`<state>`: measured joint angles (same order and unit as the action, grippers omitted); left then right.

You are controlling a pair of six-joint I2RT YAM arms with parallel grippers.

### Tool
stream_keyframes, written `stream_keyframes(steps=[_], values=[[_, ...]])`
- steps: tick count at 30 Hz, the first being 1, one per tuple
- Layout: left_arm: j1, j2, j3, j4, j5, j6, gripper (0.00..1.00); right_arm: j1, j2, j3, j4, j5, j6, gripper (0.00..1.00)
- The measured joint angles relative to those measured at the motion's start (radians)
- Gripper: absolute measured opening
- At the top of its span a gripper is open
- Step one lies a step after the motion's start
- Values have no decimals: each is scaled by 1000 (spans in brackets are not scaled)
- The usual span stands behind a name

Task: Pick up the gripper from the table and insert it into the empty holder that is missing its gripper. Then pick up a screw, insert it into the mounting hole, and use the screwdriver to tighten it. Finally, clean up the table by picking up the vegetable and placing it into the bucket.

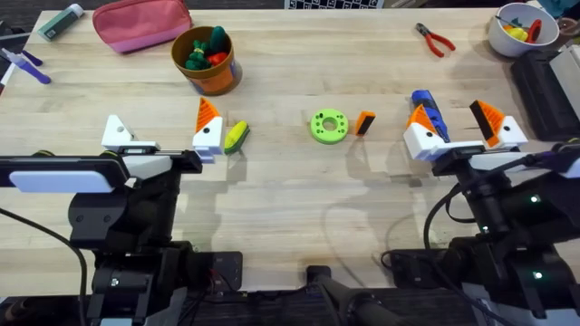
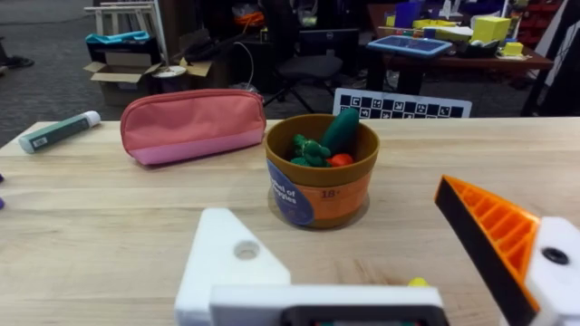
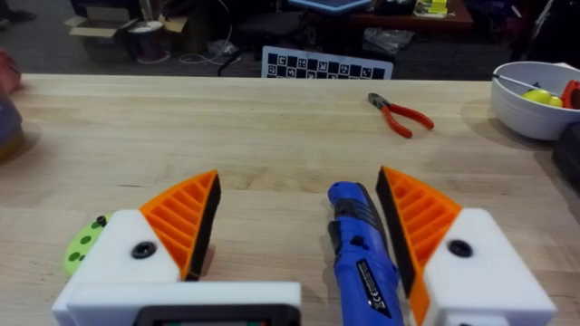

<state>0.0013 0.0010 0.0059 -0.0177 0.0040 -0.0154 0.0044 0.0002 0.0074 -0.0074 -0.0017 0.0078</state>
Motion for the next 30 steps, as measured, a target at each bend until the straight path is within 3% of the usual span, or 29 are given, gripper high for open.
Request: stream_keyframes(steps=[17, 23, 30], values=[[-1, 0, 15, -11, 0, 0, 985, 0, 0, 10, 82, -8, 0, 993], [-1, 29, 225, -178, 0, 0, 985, 0, 14, 184, -9, -14, 0, 992], [-1, 265, 588, -497, 0, 0, 986, 0, 184, 546, -426, -16, 16, 993]])
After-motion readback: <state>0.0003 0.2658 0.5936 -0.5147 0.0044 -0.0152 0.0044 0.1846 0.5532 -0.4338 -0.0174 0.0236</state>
